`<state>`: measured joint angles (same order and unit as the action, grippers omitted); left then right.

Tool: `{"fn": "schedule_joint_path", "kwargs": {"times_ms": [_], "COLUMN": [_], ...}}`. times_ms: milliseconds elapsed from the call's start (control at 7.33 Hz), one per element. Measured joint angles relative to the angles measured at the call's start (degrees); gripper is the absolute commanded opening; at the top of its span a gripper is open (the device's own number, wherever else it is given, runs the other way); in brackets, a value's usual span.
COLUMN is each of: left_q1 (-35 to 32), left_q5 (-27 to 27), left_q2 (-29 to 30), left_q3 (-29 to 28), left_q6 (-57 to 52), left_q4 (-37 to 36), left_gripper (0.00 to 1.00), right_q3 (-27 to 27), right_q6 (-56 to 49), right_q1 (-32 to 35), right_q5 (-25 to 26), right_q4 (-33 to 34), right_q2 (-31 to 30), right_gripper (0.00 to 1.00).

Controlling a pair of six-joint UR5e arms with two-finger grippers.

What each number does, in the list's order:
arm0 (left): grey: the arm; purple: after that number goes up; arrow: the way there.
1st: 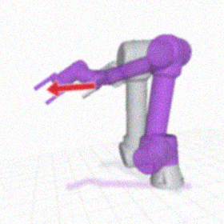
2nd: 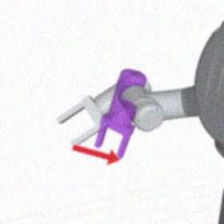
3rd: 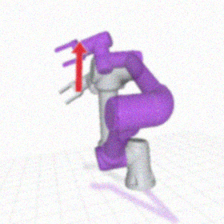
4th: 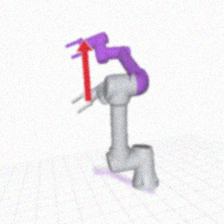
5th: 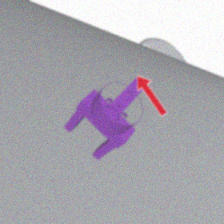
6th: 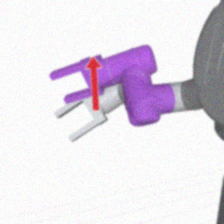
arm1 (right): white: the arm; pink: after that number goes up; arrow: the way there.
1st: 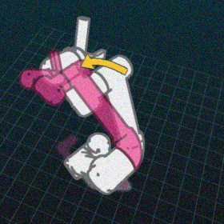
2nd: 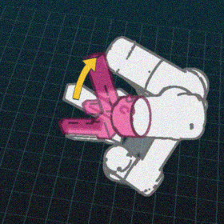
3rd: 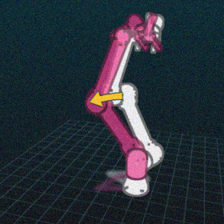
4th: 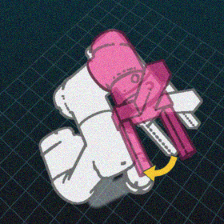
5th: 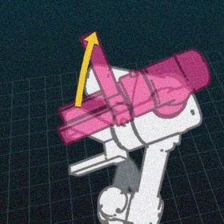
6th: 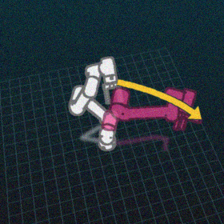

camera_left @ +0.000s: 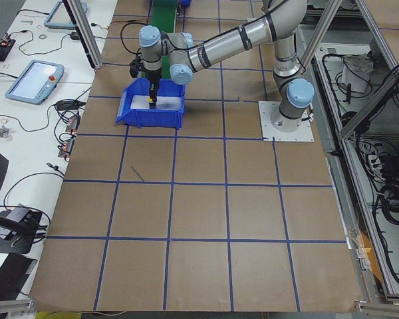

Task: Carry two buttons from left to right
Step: 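Return the left gripper to the bin and grasp the yellow button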

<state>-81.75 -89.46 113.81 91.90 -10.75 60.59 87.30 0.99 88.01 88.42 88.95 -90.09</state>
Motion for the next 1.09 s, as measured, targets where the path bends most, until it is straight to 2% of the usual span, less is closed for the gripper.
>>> {"fn": "schedule_joint_path", "kwargs": {"times_ms": [273, 546, 683, 819, 956, 1092], "left_q1": [0.0, 0.0, 0.0, 0.0, 0.0, 0.0], "left_q5": [0.1, 0.1, 0.2, 0.2, 0.2, 0.0], "left_q2": [1.9, 3.4, 3.7, 3.8, 3.8, 3.8], "left_q3": [-0.3, -0.4, -0.4, -0.5, -0.6, -1.0], "left_q6": [0.7, 1.1, 1.1, 1.2, 1.1, 1.1], "left_q4": [-2.2, -2.7, -2.8, -2.9, -3.1, -3.3], "left_gripper": [0.85, 0.78, 0.69, 0.5, 0.38, 0.31], "right_q3": [0.0, 0.1, 0.1, 0.1, 0.1, 0.1], "right_q6": [0.1, 0.1, 0.1, 0.1, 0.0, 0.0], "right_q1": [0.0, 0.1, 0.1, 0.1, 0.0, 0.0], "right_q5": [0.0, 0.0, 0.0, 0.0, 0.0, 0.0], "right_q4": [0.0, -0.1, -0.1, -0.1, -0.1, -0.2], "right_q2": [0.0, 0.0, 0.0, 0.0, 0.0, 0.0], "right_gripper": [1.0, 1.0, 1.0, 1.0, 1.0, 1.0]}}
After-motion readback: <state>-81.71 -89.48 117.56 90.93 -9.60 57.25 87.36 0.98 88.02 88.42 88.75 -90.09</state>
